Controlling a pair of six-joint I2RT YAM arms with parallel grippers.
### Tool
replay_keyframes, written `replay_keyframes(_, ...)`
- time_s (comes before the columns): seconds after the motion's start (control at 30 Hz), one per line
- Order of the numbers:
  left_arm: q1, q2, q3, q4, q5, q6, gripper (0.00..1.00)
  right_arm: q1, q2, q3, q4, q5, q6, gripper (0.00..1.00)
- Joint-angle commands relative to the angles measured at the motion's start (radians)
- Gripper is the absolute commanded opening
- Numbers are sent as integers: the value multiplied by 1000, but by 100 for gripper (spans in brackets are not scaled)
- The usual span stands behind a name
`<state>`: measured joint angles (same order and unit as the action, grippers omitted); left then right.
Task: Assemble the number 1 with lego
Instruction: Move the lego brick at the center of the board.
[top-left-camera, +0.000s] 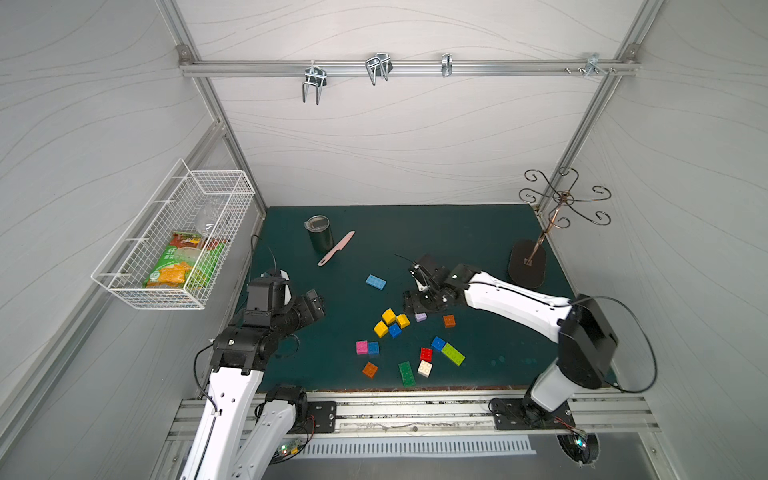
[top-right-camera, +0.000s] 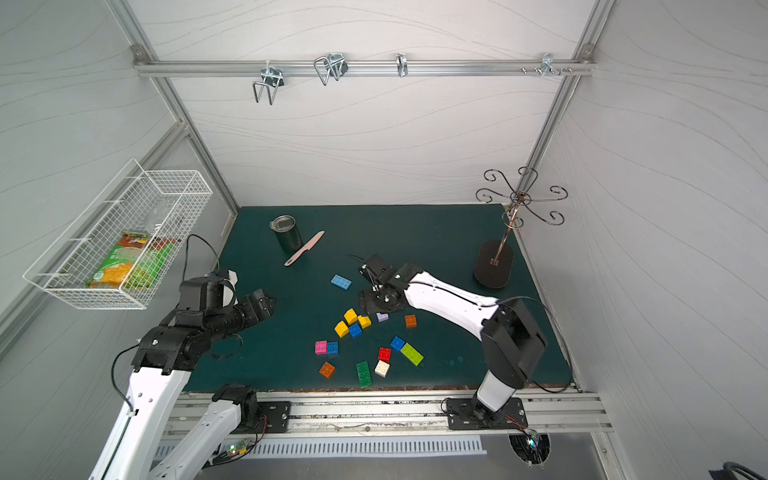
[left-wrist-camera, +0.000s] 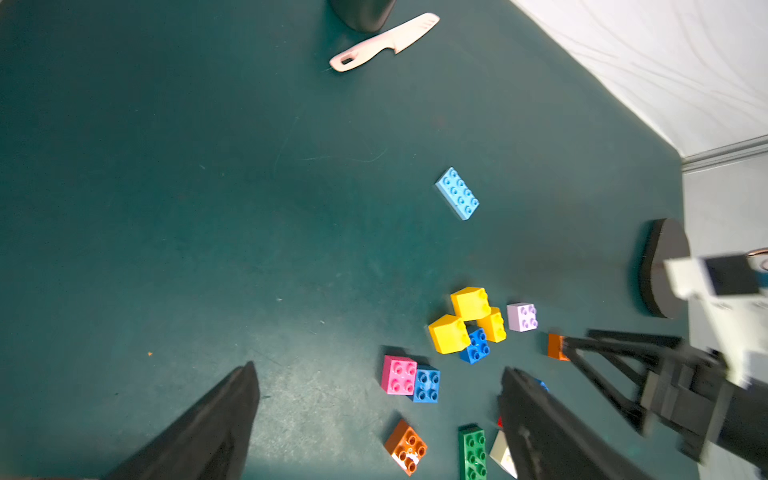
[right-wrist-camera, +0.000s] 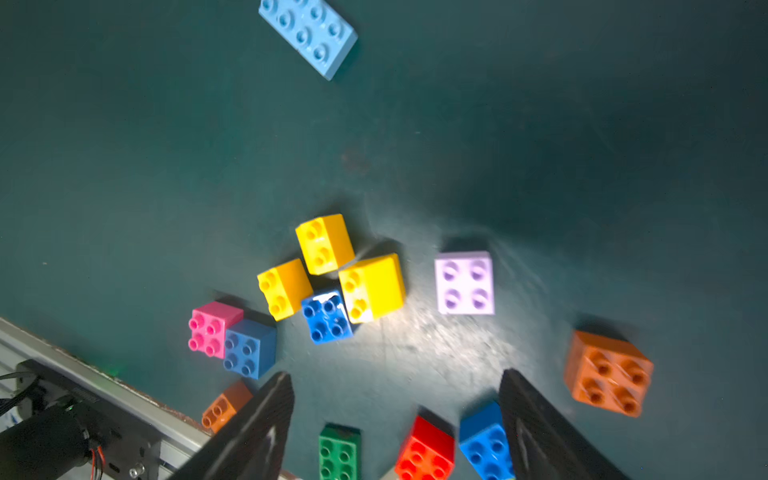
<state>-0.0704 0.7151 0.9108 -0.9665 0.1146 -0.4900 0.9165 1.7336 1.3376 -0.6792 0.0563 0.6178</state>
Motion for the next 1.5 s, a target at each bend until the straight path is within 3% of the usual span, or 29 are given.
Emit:
replay_keyframes(0.0,1,9,-3,58,33,8,92,16,97,139,-109,34,27,78)
replay_keyframes(0.2,1,-17,-13,73,42,5,90,56,233,265,-127,85,42,83)
replay_keyframes(0.37,0,-16,-13,72,43,2,89,42,433,547,-249,115,12,84)
replay_keyframes(0.57,1,-8,-15,74,45,0,88,20,625,824,-340,133,97,99)
replay_keyframes(0.77,1,-6,-15,75,49,1,88,7,725,944,-314,158,188,99)
replay_keyframes(0.97,-5,-11,-16,78,54,1,89,10,861,1157,-382,236,180,99)
replay_keyframes(1.2,-10,-19,-19,81,56,0,89,6,901,1187,-391,313,128,99)
replay_keyframes(1.47,-11,-12,-19,81,53,-1,89,-3,944,1226,-363,240,65,99)
